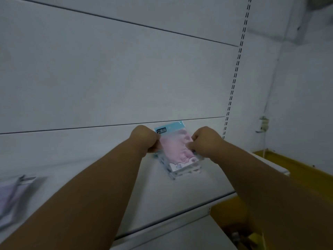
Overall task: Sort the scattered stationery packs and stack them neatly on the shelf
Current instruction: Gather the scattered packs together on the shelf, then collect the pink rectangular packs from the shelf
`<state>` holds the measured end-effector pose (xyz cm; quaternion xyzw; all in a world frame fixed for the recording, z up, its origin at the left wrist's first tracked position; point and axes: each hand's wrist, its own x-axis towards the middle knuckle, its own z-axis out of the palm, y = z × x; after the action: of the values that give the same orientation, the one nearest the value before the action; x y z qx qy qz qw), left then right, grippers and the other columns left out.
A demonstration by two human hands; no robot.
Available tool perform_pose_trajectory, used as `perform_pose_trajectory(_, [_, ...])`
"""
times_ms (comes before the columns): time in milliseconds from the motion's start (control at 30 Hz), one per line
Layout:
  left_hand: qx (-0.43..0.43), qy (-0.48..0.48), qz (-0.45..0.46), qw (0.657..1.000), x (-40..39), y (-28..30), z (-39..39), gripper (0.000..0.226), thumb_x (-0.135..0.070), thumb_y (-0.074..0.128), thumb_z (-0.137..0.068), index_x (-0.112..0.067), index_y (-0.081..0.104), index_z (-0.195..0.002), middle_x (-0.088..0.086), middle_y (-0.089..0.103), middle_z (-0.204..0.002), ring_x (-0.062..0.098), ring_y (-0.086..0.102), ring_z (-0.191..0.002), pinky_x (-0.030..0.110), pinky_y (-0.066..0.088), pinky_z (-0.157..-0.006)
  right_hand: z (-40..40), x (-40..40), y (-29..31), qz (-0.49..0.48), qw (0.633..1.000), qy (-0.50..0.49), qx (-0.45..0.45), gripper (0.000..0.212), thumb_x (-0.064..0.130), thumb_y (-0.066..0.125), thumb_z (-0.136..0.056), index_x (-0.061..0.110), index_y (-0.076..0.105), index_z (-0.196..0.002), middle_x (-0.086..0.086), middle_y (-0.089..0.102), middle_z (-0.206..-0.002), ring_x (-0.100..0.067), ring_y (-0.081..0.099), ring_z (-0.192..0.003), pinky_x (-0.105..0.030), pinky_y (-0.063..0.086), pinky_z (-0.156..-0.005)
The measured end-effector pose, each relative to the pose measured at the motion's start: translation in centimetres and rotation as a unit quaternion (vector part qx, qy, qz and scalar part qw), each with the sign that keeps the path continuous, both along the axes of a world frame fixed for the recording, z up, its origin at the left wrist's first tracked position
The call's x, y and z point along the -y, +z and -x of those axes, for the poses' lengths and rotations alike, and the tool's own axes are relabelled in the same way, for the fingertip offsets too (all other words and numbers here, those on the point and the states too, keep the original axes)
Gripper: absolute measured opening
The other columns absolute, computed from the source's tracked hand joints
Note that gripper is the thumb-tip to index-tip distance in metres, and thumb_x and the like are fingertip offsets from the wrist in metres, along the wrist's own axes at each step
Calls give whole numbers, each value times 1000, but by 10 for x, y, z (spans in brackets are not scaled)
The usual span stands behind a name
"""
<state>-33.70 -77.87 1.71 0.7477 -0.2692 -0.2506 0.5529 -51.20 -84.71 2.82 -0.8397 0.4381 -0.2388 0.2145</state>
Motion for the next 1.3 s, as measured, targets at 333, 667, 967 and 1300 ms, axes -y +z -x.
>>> perform_pose_trajectory(333, [164, -10, -183, 969, 29, -19, -4, 12, -6, 64, -85, 2, 61, -78, 17, 67, -65, 22, 62, -45, 31, 59, -49, -22, 42, -34, 84, 985, 32, -144, 35, 28, 74, -75, 16, 43, -62, 1, 47, -58, -10, 44, -50, -19, 27, -41])
perform_pose_trajectory(667, [461, 57, -199, 863, -35, -5, -16, 35, -37, 65, -82, -14, 62, -107, 5, 66, -106, 21, 59, -96, 29, 45, -77, -67, -38, 21, 261, 951, 157, 43, 41, 38, 62, -85, 14, 56, -119, -10, 58, -114, -27, 57, -100, -40, 51, -85])
perform_pose_trajectory(967, [516, 144, -237, 811, -311, -2, -69, 28, -44, 60, -85, -24, 61, -104, -4, 63, -100, 15, 55, -89, 31, 51, -82, -173, -266, 62, 338, 888, 306, 68, 43, 39, 53, -89, 17, 47, -125, -10, 55, -118, -28, 56, -99, -39, 49, -82])
perform_pose_trajectory(1300, [452, 262, -349, 778, -619, -15, -120, 37, -48, 58, -83, -25, 60, -112, -1, 63, -108, 15, 55, -91, 28, 48, -78, -274, -523, 62, 301, 856, 416, 48, 47, 40, 54, -85, 17, 47, -125, -11, 51, -121, -31, 52, -105, -39, 45, -82])
